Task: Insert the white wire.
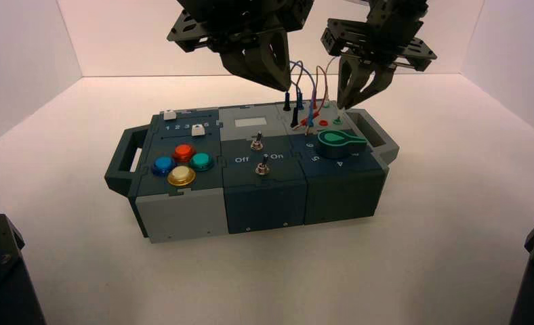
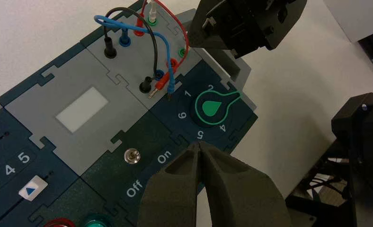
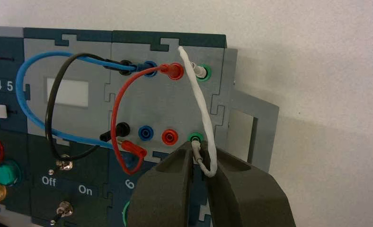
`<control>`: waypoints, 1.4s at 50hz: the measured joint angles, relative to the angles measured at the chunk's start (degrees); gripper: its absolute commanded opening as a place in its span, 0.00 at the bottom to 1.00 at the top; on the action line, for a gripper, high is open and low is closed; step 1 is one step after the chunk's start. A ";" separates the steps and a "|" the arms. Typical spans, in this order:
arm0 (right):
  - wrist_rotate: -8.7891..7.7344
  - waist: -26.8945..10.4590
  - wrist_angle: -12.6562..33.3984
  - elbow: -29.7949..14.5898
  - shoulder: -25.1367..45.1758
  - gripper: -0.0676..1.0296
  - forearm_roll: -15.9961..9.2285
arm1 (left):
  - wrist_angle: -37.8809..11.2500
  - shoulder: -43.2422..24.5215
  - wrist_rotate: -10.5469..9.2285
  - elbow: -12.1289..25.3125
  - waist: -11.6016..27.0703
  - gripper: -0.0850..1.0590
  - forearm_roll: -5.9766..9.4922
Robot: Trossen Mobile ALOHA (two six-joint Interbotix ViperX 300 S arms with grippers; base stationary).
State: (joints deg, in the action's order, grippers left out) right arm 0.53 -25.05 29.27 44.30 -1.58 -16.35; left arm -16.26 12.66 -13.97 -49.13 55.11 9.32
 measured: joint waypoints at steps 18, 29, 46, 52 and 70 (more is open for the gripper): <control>0.00 -1.49 -1.05 -0.62 2.81 0.04 0.09 | 0.09 -0.44 0.00 0.18 0.00 0.05 0.00; 0.00 -2.20 -0.97 -1.58 3.96 0.04 0.09 | 0.00 -0.44 0.09 0.26 0.00 0.05 0.00; -0.70 -2.37 -1.14 -1.41 3.52 0.09 1.14 | 0.09 -0.44 0.26 0.26 -0.26 0.05 -0.26; -0.70 -2.90 -1.41 -1.05 2.29 0.18 3.08 | 0.00 -0.44 0.44 0.26 -1.49 0.05 -0.53; -0.88 -3.69 0.97 -0.35 -1.49 0.36 4.66 | 0.00 2.02 0.79 -0.35 -4.13 0.05 -1.05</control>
State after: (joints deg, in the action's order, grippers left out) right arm -0.35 -28.74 30.23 43.95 -3.08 -11.69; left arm -16.26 14.68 -13.18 -49.48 50.98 8.26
